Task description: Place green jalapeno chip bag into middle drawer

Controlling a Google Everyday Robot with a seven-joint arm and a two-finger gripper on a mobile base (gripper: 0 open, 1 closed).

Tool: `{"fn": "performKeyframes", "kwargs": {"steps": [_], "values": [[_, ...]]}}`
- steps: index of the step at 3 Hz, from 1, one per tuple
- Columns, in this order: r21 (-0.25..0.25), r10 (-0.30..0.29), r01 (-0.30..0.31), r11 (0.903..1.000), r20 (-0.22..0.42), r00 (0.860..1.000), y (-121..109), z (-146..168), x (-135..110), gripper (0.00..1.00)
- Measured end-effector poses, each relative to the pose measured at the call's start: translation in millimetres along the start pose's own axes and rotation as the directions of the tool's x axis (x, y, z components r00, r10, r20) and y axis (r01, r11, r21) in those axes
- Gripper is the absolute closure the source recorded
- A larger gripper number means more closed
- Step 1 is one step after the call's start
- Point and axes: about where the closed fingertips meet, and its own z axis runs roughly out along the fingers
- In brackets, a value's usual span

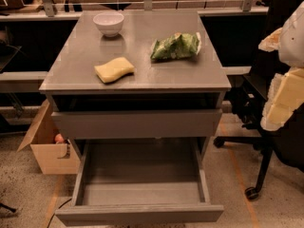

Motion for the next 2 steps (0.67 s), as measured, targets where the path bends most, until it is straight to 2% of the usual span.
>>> {"fn": "performKeyframes", "kwargs": {"steps": [1, 2], "values": [[0.0, 0.0, 0.0, 1.0, 0.0, 1.0, 0.0, 0.0, 0.0, 0.0], [-0.003, 0.012, -0.012, 0.9999, 0.043, 0.999, -9.7, 17.4, -10.9, 0.0]]}}
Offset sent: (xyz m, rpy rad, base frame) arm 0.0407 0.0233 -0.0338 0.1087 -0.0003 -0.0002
